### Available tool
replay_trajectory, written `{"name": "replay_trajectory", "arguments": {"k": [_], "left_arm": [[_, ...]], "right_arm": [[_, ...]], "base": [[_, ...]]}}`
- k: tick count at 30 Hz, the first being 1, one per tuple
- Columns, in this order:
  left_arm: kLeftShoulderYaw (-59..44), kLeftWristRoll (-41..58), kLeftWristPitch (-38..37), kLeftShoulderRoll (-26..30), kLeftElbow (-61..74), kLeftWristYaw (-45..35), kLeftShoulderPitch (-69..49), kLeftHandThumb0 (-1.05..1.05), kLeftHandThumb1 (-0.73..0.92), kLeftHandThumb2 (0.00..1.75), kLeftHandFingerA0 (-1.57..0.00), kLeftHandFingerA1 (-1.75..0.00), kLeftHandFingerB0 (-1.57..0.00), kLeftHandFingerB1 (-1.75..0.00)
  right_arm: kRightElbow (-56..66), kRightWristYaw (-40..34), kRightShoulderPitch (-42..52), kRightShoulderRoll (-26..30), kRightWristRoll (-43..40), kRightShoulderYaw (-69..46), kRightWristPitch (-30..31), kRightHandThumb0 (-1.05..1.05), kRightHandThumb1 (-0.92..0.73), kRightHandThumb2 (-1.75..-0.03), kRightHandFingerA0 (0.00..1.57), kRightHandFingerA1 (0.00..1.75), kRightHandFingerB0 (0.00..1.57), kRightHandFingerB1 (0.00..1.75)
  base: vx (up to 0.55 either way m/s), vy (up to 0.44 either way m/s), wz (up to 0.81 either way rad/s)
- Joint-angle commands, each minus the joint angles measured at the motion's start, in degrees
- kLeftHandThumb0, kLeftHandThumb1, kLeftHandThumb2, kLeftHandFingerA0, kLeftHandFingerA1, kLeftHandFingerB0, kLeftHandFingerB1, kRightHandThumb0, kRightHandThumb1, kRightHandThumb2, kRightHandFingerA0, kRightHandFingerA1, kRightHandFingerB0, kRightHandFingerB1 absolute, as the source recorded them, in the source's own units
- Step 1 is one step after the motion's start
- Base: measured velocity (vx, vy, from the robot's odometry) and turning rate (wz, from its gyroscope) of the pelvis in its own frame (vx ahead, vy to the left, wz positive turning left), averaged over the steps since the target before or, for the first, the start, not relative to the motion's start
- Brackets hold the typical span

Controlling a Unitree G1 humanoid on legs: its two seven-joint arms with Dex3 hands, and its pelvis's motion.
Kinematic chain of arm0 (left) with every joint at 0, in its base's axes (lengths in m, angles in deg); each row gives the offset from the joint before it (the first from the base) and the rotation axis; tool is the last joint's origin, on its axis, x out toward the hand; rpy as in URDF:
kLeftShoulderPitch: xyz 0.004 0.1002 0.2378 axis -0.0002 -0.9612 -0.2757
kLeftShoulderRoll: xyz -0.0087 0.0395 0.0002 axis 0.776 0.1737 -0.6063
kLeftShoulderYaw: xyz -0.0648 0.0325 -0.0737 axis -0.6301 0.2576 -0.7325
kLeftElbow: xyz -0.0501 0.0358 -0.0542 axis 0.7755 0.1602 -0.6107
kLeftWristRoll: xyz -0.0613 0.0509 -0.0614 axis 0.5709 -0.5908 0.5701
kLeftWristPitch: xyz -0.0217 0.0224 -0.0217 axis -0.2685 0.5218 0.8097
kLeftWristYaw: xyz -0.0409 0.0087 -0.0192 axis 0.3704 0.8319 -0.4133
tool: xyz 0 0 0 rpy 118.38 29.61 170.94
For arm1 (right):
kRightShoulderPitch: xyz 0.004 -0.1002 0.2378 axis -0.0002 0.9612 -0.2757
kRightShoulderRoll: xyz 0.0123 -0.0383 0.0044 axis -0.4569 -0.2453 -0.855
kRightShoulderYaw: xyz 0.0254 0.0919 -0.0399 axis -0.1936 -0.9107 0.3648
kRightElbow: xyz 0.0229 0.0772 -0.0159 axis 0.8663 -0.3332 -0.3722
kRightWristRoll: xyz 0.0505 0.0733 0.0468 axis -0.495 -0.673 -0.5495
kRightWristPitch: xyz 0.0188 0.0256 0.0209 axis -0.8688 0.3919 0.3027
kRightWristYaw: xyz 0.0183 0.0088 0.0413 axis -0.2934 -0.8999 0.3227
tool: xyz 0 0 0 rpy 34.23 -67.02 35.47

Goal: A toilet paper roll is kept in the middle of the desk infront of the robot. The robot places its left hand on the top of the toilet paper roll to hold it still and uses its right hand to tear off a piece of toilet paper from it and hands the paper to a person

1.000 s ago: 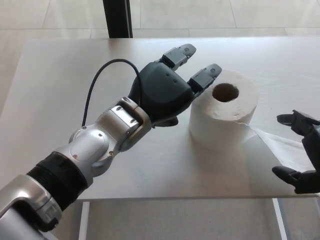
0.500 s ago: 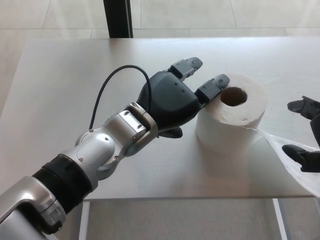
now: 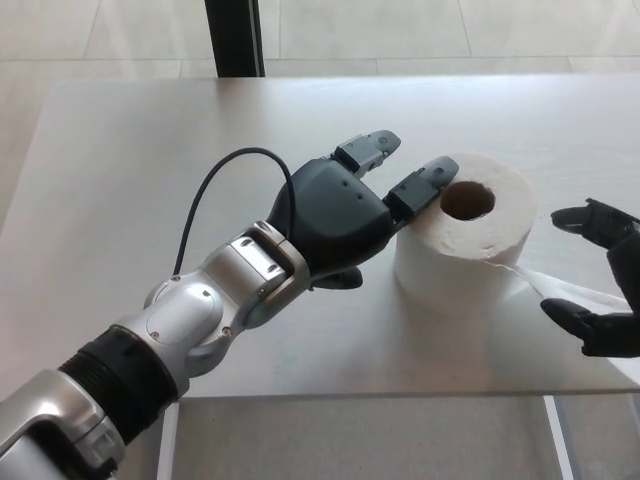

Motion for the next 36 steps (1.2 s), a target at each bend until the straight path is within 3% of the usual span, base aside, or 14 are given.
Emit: {"name": "replay_trajectory", "arguments": {"k": [1,6,7,8,9,10,18,19,21,22,31,33,34,36], "left_arm": [[1.5,-2.6,-0.4,2.2,-1.5,-1.0,-1.8,-0.56,0.50,0.72,0.00,0.00,0.00,0.00],[1.3,-2.2,-0.4,3.2,-1.0,-1.3,-2.5,-0.55,0.48,0.72,0.00,0.00,0.00,0.00],[1.2,-2.1,-0.4,3.0,-1.3,-0.9,-2.6,-0.53,0.49,0.72,0.00,0.00,0.00,-0.01],[1.1,-1.9,-0.6,2.9,-1.5,-0.5,-2.6,-0.51,0.49,0.72,0.00,-0.01,0.00,-0.02],[1.1,-1.9,-0.6,2.9,-1.6,-0.4,-2.6,-0.51,0.49,0.72,0.00,-0.01,0.00,-0.02],[1.2,-2.0,-0.6,2.8,-1.6,-0.5,-2.5,-0.52,0.48,0.72,0.00,0.00,0.00,0.00],[1.4,-2.7,-0.1,2.5,-0.7,-0.3,-2.0,-0.54,0.59,0.58,0.00,0.00,0.00,-0.05],[1.5,-2.9,-0.1,2.5,-0.8,0.1,-2.0,-0.55,0.49,0.72,0.00,0.00,0.00,0.00],[1.4,-3.1,0.0,2.0,-0.8,1.3,-2.2,-0.54,0.60,0.58,0.00,0.00,0.00,-0.03],[1.3,-2.8,-0.4,2.1,-0.7,1.4,-2.2,-0.51,0.50,0.71,0.00,0.00,0.00,-0.02],[1.0,-2.8,-0.4,1.3,-0.7,2.6,-1.6,-0.58,0.48,0.77,0.00,-0.10,0.00,0.00],[0.8,-2.6,-0.6,1.2,-1.0,3.2,-1.5,-0.57,0.50,0.79,0.00,-0.09,-0.01,0.00],[0.9,-2.6,-0.6,1.1,-0.9,2.8,-1.4,-0.53,0.54,0.66,0.00,0.00,0.00,-0.10],[0.9,-2.4,-0.7,1.0,-0.8,2.6,-1.4,-0.55,0.50,0.73,0.00,0.00,-0.01,0.00]], "right_arm": [[5.8,8.6,2.0,0.4,-4.0,-1.3,4.9,-0.39,-0.66,-0.60,0.27,0.47,0.42,0.35],[11.1,17.8,1.4,3.8,-0.8,-1.0,11.2,-0.53,-0.79,-0.63,0.25,0.58,0.39,0.33],[12.6,20.7,0.9,5.4,-0.3,-1.1,12.6,-0.65,-0.63,-1.03,0.25,0.64,0.29,0.50],[13.0,21.4,0.9,6.2,0.8,-0.9,12.6,-0.62,-0.78,-0.64,0.21,0.58,0.33,0.32],[13.2,21.7,0.8,6.6,1.2,-0.6,12.7,-0.66,-0.60,-0.92,0.14,0.57,0.19,0.44],[13.1,21.6,0.8,7.0,2.2,-0.4,12.5,-0.65,-0.74,-0.63,0.19,0.53,0.31,0.31],[6.4,13.9,-0.8,4.3,10.2,3.2,13.0,-0.57,-0.67,-0.59,0.25,0.40,0.32,0.30],[5.5,13.1,-1.0,4.0,10.4,3.4,12.8,-0.58,-0.67,-0.60,0.25,0.41,0.31,0.30],[3.0,11.4,-1.9,3.5,10.9,3.6,12.5,-0.60,-0.65,-0.59,0.26,0.42,0.33,0.31],[2.4,11.2,-2.2,3.2,11.5,3.9,12.6,-0.61,-0.65,-0.59,0.25,0.42,0.34,0.31],[-6.3,6.7,-4.0,0.9,13.0,6.0,11.5,-0.58,-0.62,-0.58,0.27,0.54,0.35,0.31],[-8.6,6.3,-5.0,0.9,13.3,6.4,11.5,-0.58,-0.62,-0.58,0.26,0.49,0.35,0.31],[-9.6,5.4,-5.1,0.5,13.2,6.7,11.3,-0.57,-0.61,-0.58,0.27,0.50,0.35,0.31],[-11.5,5.6,-5.7,0.7,14.2,7.6,11.5,-0.59,-0.60,-0.59,0.23,0.61,0.32,0.31]], "base": [[0.00,0.000,0.00],[0.00,0.000,0.00],[0.00,0.000,0.00],[0.00,0.000,0.00],[0.00,0.000,0.00],[0.00,0.000,0.00],[0.00,0.000,0.00],[0.00,0.000,0.00],[0.00,0.000,0.00],[0.00,0.000,0.00],[0.00,0.000,0.00],[0.00,0.000,0.00],[0.00,0.000,0.00],[0.00,0.000,0.00]]}}
